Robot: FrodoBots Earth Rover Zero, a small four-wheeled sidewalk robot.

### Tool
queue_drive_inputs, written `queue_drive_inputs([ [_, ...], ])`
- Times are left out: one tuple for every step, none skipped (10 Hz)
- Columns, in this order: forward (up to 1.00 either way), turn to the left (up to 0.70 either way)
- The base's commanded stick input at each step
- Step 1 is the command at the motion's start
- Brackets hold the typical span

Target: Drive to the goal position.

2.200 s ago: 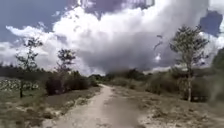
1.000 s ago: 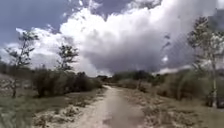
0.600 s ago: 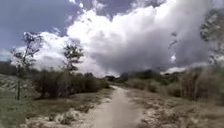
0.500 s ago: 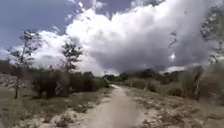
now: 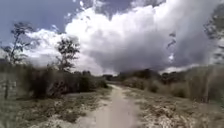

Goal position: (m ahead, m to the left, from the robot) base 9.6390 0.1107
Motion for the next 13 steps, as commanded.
queue_drive_inputs([
  [0.85, 0.0],
  [0.85, 0.0],
  [0.85, 0.0],
  [0.85, 0.0],
  [0.85, 0.0],
  [0.85, 0.0],
  [0.85, 0.0],
  [0.85, 0.0],
  [0.85, 0.0],
  [0.85, 0.0],
  [0.85, 0.0],
  [0.85, 0.0],
  [0.85, 0.0],
])
